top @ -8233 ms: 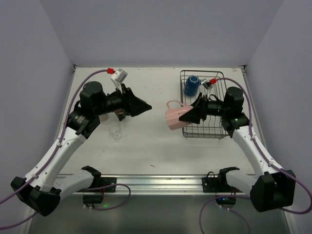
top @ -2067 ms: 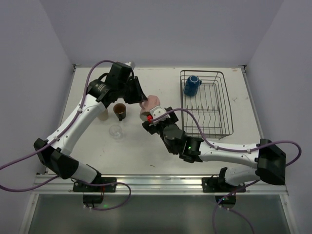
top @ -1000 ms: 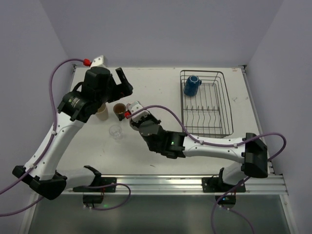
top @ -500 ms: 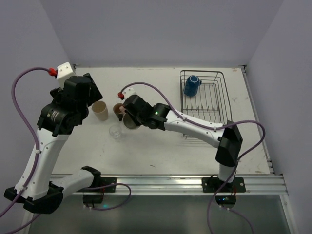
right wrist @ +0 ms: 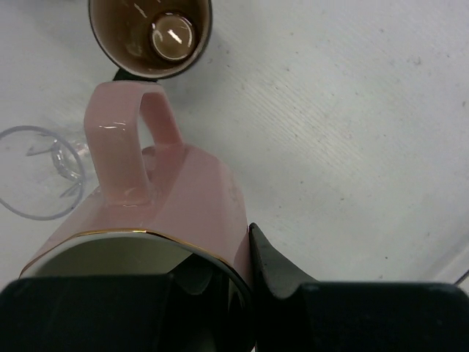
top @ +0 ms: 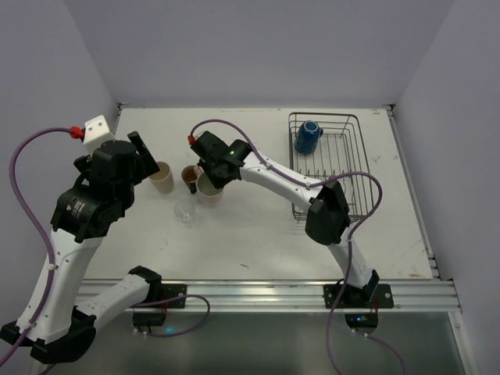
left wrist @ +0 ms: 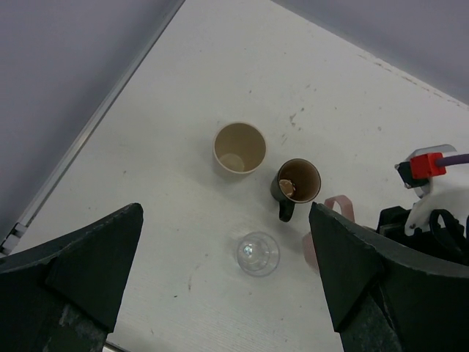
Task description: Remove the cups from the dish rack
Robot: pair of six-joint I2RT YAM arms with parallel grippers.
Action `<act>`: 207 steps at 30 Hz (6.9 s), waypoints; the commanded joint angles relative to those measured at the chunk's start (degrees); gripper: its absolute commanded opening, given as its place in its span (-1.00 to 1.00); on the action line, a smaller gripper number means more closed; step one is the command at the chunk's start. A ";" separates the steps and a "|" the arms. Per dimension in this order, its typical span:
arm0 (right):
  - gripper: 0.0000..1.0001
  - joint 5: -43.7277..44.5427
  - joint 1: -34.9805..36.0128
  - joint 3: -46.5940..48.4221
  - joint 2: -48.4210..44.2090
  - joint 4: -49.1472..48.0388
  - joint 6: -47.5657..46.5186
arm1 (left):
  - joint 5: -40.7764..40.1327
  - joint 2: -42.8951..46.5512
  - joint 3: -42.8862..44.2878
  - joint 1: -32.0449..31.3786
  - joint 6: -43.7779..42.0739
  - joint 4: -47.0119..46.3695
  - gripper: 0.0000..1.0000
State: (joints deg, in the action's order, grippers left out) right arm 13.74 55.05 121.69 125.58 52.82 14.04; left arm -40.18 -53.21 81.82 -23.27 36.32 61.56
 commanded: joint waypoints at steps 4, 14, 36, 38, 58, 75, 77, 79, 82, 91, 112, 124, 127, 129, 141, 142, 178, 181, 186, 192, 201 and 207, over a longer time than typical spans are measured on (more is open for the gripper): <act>-1.00 -4.95 0.41 8.38 3.70 1.76 -0.16 | 0.28 1.26 -0.35 0.33 -0.54 -3.20 1.00; -1.00 -5.21 -0.03 9.79 7.22 1.67 -0.42 | 1.51 3.73 0.09 0.33 -1.42 -3.99 1.00; -0.89 -3.54 -0.11 10.85 9.25 1.50 -0.59 | 2.92 3.46 0.62 0.33 -2.65 -4.96 1.00; -0.88 -3.63 -0.11 11.03 9.51 1.59 -0.60 | 2.83 3.46 0.53 0.33 -2.65 -4.87 1.00; -0.19 -2.75 -0.03 10.76 9.16 1.50 -0.42 | 2.83 3.82 -0.35 0.33 -2.65 -5.13 1.00; 0.66 -0.71 -5.53 -4.33 -16.84 -1.48 1.95 | 4.94 3.03 -3.51 0.33 -2.39 -7.94 1.00; 0.75 -2.65 -9.59 -11.17 -22.27 -5.95 2.92 | 6.95 3.03 -4.30 0.33 -2.56 -9.43 1.00; 0.80 -1.36 -15.39 -15.05 -24.41 -7.89 3.62 | 11.76 3.38 -5.87 0.33 -3.97 -11.36 1.00; 0.95 6.81 -20.93 -17.70 -25.74 -10.18 3.36 | 18.44 3.03 -7.63 0.33 -5.90 -14.97 1.00; 0.98 10.86 -30.52 -20.79 -19.94 -19.93 6.26 | 24.71 2.23 -10.98 0.33 -6.43 -18.40 0.99; 0.98 23.36 -32.46 -14.90 -7.37 -16.96 31.22 | 26.65 0.04 -15.38 0.33 -7.66 -22.54 0.99; 0.98 27.04 -33.34 -10.42 -2.62 -16.08 33.07 | 26.82 0.12 -14.94 0.33 -8.98 -22.62 0.99; 0.98 28.36 -33.51 -10.24 -2.45 -15.99 33.59 | 26.82 -0.14 -15.20 0.33 -9.42 -22.71 0.99; 0.98 28.54 -33.78 -9.98 -2.45 -15.99 33.86 | 26.74 -0.31 -15.38 0.33 -9.68 -22.89 0.99; 0.98 28.27 -34.92 -7.34 0.28 -15.20 33.24 | 26.82 -1.02 -15.38 0.33 -10.74 -23.68 0.99; 0.98 28.27 -35.09 -7.26 0.54 -15.20 33.24 | 26.82 -1.02 -15.38 0.33 -10.83 -23.68 0.99; 0.24 23.18 -36.15 -2.60 5.64 -15.11 30.96 | 26.82 -0.75 -17.05 0.33 -12.06 -24.38 0.99; -0.52 23.09 -36.15 -2.60 5.64 -15.11 30.96 | 26.91 -0.84 -17.22 0.33 -12.23 -24.47 0.99; -1.00 23.26 -36.15 -4.88 3.98 -15.11 31.57 | 27.35 -0.93 -17.66 0.33 -12.15 -24.56 0.99; -1.00 19.14 -36.85 -8.66 -1.56 -15.29 31.57 | 27.88 -0.93 -18.19 0.33 -11.53 -24.91 0.99; -1.00 14.83 -37.82 -12.08 -11.05 -14.76 30.61 | 30.95 -1.11 -19.59 0.33 -10.48 -27.28 0.97; -1.00 11.05 -39.66 -12.70 -13.08 -14.15 30.61 | 31.75 -0.49 -19.77 0.33 -10.39 -27.28 0.96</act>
State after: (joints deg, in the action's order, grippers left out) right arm 26.30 16.82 108.36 117.86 40.27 44.45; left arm -10.11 -54.52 62.13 -23.27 25.93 36.88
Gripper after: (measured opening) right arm 0.821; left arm 0.983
